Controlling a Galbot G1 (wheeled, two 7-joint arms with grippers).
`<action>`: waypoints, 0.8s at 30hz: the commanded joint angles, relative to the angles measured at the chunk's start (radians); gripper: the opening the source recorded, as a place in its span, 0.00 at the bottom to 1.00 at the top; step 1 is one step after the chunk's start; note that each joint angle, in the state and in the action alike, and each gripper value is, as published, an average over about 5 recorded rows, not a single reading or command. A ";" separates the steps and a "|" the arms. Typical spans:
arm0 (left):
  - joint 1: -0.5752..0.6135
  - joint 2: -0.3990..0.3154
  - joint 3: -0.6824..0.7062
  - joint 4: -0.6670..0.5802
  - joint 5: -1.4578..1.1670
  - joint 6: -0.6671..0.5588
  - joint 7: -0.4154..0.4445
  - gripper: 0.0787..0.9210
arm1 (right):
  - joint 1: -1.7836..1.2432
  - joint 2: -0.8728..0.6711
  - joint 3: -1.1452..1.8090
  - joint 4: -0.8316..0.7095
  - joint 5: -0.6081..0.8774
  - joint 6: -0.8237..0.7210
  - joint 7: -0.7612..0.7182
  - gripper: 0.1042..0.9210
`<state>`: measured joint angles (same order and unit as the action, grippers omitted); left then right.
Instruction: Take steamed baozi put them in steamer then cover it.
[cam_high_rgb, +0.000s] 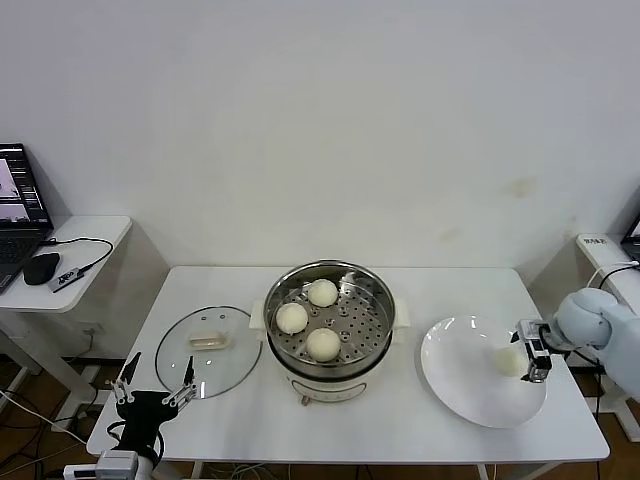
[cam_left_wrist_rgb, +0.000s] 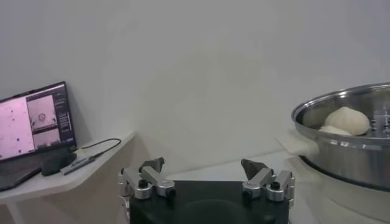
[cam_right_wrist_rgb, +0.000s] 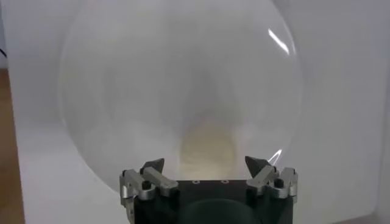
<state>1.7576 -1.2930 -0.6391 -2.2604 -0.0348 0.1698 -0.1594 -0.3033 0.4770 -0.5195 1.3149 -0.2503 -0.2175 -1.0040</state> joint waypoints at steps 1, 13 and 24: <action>-0.001 -0.001 -0.002 0.004 0.000 0.000 0.000 0.88 | -0.040 0.073 0.038 -0.096 -0.032 0.008 0.013 0.88; -0.002 -0.003 -0.007 0.010 -0.002 -0.001 0.001 0.88 | -0.038 0.105 0.041 -0.120 -0.050 0.006 0.014 0.84; 0.003 -0.003 -0.012 0.010 -0.001 -0.001 0.000 0.88 | 0.020 0.084 0.007 -0.094 -0.026 0.011 -0.028 0.63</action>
<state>1.7593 -1.2959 -0.6508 -2.2497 -0.0359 0.1691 -0.1592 -0.3119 0.5577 -0.4983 1.2206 -0.2839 -0.2095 -1.0158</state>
